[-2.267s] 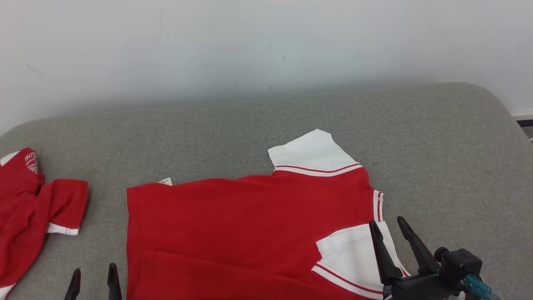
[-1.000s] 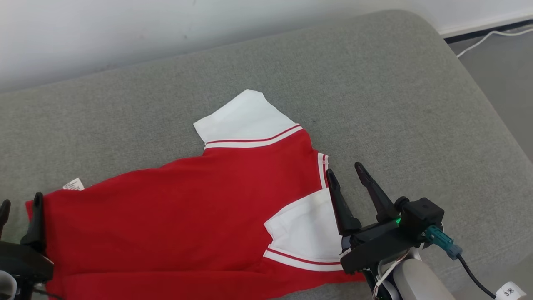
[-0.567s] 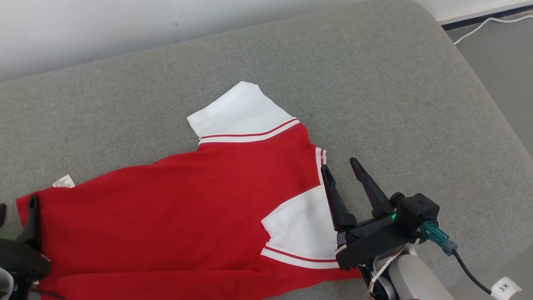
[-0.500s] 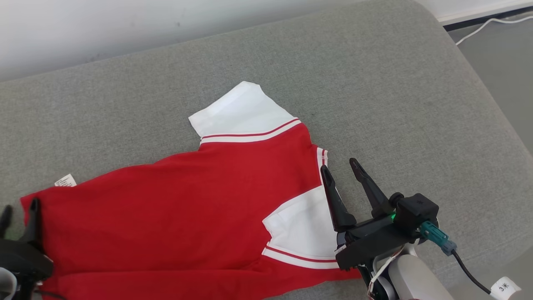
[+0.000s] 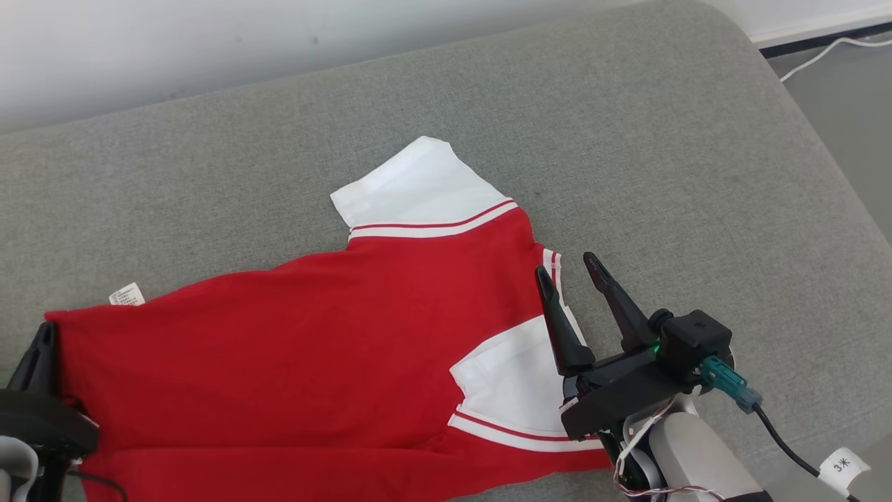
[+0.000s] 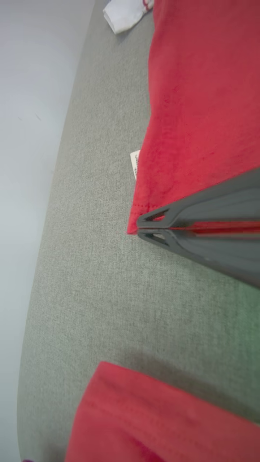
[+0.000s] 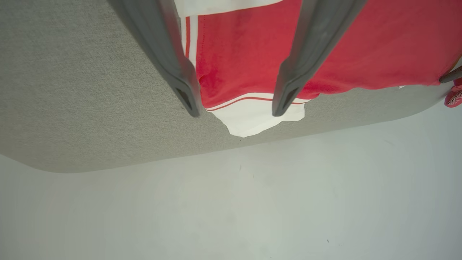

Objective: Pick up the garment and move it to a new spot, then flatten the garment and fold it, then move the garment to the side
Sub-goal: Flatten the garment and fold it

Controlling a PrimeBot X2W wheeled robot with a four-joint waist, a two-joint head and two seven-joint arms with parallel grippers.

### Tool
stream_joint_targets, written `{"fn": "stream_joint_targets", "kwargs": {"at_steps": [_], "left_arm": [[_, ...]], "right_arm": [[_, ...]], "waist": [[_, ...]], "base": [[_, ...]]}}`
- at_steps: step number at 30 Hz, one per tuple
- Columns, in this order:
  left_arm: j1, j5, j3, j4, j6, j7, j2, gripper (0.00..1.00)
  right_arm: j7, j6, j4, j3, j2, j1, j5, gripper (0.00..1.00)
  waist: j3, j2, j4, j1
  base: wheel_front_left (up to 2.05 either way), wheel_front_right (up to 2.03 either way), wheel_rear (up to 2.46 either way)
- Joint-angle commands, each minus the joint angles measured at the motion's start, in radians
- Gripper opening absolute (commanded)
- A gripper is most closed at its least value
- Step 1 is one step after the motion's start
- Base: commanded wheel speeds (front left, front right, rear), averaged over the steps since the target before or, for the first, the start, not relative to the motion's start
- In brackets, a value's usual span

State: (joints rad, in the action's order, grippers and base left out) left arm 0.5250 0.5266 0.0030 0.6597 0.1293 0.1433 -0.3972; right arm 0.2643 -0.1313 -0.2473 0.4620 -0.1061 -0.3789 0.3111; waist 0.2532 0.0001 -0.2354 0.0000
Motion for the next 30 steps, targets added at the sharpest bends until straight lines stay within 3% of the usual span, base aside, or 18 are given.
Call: {"fn": "stream_joint_targets", "kwargs": {"at_steps": [1, 9, 10, 11, 12, 30], "left_arm": [[0.008, 0.011, -0.007, -0.006, 0.001, 0.011, -0.005, 0.00], [-0.014, 0.032, -0.042, -0.028, 0.000, 0.011, -0.005, 0.00], [-0.017, 0.034, -0.045, -0.024, 0.000, 0.009, -0.005, 0.04], [-0.019, 0.033, -0.047, -0.018, 0.000, 0.003, -0.008, 0.70], [-0.018, 0.034, -0.049, -0.015, 0.000, 0.001, -0.009, 1.00], [0.009, 0.073, -0.054, 0.004, -0.002, -0.015, -0.024, 1.00]], "right_arm": [[0.002, 0.001, -0.005, 0.001, -0.008, -0.010, -0.005, 1.00], [0.002, 0.001, -0.040, -0.009, -0.013, -0.068, -0.013, 1.00], [0.002, 0.001, -0.043, -0.009, -0.011, -0.072, -0.012, 1.00], [0.002, 0.001, -0.044, -0.007, -0.008, -0.075, -0.012, 1.00], [0.002, 0.001, -0.045, -0.006, -0.006, -0.075, -0.013, 1.00], [0.002, 0.001, -0.055, 0.004, 0.006, -0.077, 0.004, 1.00]], "waist": [[-0.005, -0.0001, 0.005, 0.0000], [-0.018, -0.0001, 0.021, 0.0000], [-0.018, -0.0001, 0.022, 0.0000], [-0.019, -0.0001, 0.022, 0.0000], [-0.019, -0.0001, 0.022, 0.0000], [0.000, -0.0001, -0.011, 0.0000]], "base": [[0.00, 0.00, 0.00], [0.00, 0.00, 0.00], [0.00, 0.00, 0.00], [0.00, 0.00, 0.00], [0.00, 0.00, 0.00], [0.00, 0.00, 0.00]]}}
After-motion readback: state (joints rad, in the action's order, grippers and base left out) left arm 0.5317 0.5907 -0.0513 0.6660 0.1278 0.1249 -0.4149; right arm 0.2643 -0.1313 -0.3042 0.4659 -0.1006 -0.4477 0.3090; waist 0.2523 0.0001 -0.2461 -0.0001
